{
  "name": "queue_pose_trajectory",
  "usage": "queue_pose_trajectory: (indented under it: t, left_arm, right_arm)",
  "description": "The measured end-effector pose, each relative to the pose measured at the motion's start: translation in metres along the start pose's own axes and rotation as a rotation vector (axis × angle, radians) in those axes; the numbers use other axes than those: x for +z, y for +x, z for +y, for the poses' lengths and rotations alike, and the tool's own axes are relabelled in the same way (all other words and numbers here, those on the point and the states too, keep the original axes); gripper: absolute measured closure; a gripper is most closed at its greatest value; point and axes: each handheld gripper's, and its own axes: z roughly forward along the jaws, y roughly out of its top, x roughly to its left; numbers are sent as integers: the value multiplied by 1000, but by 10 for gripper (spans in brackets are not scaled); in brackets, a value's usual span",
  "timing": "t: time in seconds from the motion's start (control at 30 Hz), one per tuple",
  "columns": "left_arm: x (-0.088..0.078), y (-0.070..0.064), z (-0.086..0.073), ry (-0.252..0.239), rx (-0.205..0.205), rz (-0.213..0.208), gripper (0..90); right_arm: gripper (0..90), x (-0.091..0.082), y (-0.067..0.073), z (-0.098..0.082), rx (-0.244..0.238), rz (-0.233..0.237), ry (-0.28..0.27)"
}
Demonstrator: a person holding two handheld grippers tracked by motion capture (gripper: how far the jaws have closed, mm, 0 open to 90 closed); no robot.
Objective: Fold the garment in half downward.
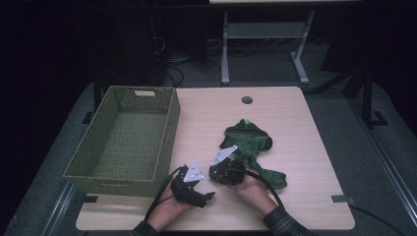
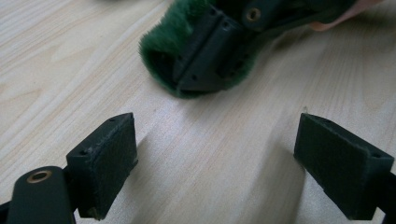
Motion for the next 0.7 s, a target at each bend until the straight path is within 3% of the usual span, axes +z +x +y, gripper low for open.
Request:
queue_pose_trajectory:
  t: [0.17, 0.4, 0.7]
  left_arm:
    - [0, 0, 0, 0, 0, -1, 124]
    - [0, 0, 0, -2, 0, -5, 123]
    - [1, 0, 1, -1, -4, -9, 123]
  right_arm:
    - [876, -5, 3, -3, -6, 42, -8]
    - [875, -31, 4, 0, 26, 88, -102]
    - [869, -60, -3, -6, 54, 84, -178]
